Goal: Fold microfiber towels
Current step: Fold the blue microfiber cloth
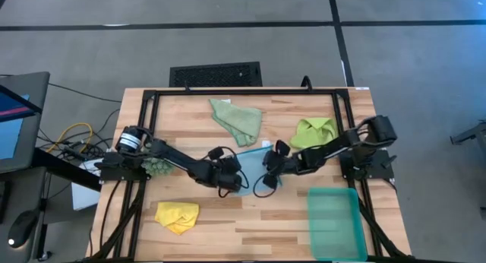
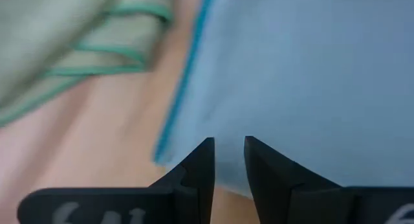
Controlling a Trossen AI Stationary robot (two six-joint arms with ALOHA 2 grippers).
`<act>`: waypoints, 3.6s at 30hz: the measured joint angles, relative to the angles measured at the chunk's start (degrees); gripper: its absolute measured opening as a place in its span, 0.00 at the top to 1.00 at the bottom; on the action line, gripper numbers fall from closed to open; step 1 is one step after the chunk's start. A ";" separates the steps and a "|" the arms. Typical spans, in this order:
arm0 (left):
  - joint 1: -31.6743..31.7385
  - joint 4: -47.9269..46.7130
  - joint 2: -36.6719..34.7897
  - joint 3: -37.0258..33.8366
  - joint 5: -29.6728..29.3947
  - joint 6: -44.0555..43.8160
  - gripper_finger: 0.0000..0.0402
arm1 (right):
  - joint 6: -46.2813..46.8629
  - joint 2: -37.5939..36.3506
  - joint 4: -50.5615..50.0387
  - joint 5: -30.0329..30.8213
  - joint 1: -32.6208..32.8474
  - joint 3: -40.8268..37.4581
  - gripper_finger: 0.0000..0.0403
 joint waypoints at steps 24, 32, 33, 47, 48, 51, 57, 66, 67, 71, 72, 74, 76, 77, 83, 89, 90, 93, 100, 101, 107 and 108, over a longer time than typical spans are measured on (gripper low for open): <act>-0.94 4.21 -1.73 2.23 0.45 5.32 0.81 | 7.22 -11.87 -15.64 -5.99 5.03 -0.05 0.94; -1.04 4.55 -1.20 1.49 16.77 8.03 0.81 | 7.87 -5.75 -19.12 -6.24 4.39 0.47 0.89; -1.04 4.80 -1.20 1.13 14.76 8.30 0.81 | 9.03 -6.00 -20.73 -6.37 4.08 0.59 0.90; -3.27 2.51 -1.84 6.18 -1.07 10.14 0.81 | 13.15 -17.85 -21.69 -0.70 8.44 1.54 0.97; -3.53 3.02 -1.84 6.42 3.24 10.69 0.81 | 12.48 -17.47 -21.25 -0.35 8.21 1.54 0.97; -3.51 2.84 -1.23 6.38 13.55 10.21 0.81 | 12.16 -14.80 -20.28 -0.42 6.60 1.24 0.97; -2.37 -1.91 -0.15 2.96 8.35 6.94 0.81 | 14.34 -9.10 -23.67 -2.06 3.05 0.65 0.97; 0.38 -1.53 -0.31 -0.89 -3.09 6.12 0.81 | 19.01 -9.73 -30.02 -9.46 3.11 1.83 0.97; 0.36 -1.69 -0.31 -0.58 -5.12 6.55 0.81 | 19.08 -10.87 -31.01 -9.90 3.61 2.20 0.97; -1.05 -2.87 -1.06 1.97 -7.32 8.60 0.81 | 17.72 -16.49 -30.07 -8.47 5.87 3.30 0.96; -1.65 -3.71 -1.17 2.67 -7.31 8.77 0.81 | 16.73 -17.26 -30.18 -7.35 6.63 3.12 0.96; -2.85 -4.01 -1.22 4.03 -7.18 8.88 0.81 | 13.80 -17.93 -27.94 -4.72 8.20 3.02 0.95; -3.70 -2.38 -1.31 4.71 -4.53 9.88 0.81 | 11.47 -18.24 -24.83 -2.79 9.41 2.03 0.94; -3.92 -0.55 -1.31 4.74 -1.41 11.28 0.81 | 11.16 -17.84 -23.02 -2.74 9.59 1.20 0.94; -4.14 14.53 2.32 4.74 20.17 20.77 0.81 | 12.14 -12.79 -20.91 -6.46 7.02 -1.58 0.96; -3.98 19.05 6.10 5.03 35.75 25.22 0.81 | 16.25 -11.11 -22.83 -11.61 4.59 -1.94 0.95; -3.98 18.36 6.10 5.08 36.12 25.18 0.81 | 16.90 -11.14 -22.99 -12.64 4.35 -1.93 0.94; -4.29 16.02 4.73 4.85 36.22 24.79 0.81 | 17.55 -12.02 -23.50 -16.45 4.29 -1.97 0.94; -6.37 11.77 0.23 6.62 35.96 24.75 0.81 | 15.56 -16.96 -24.05 -15.64 6.21 -2.15 0.96; -6.79 10.82 -0.29 6.67 34.58 24.76 0.81 | 15.00 -17.56 -23.45 -14.22 6.55 -2.14 0.96; -7.92 8.60 -1.62 6.61 12.47 19.35 0.81 | 13.14 -19.37 -23.40 0.40 7.26 -2.24 0.89; -7.65 8.30 -1.64 6.62 8.79 18.05 0.81 | 12.52 -19.38 -22.86 1.32 6.76 -2.62 0.87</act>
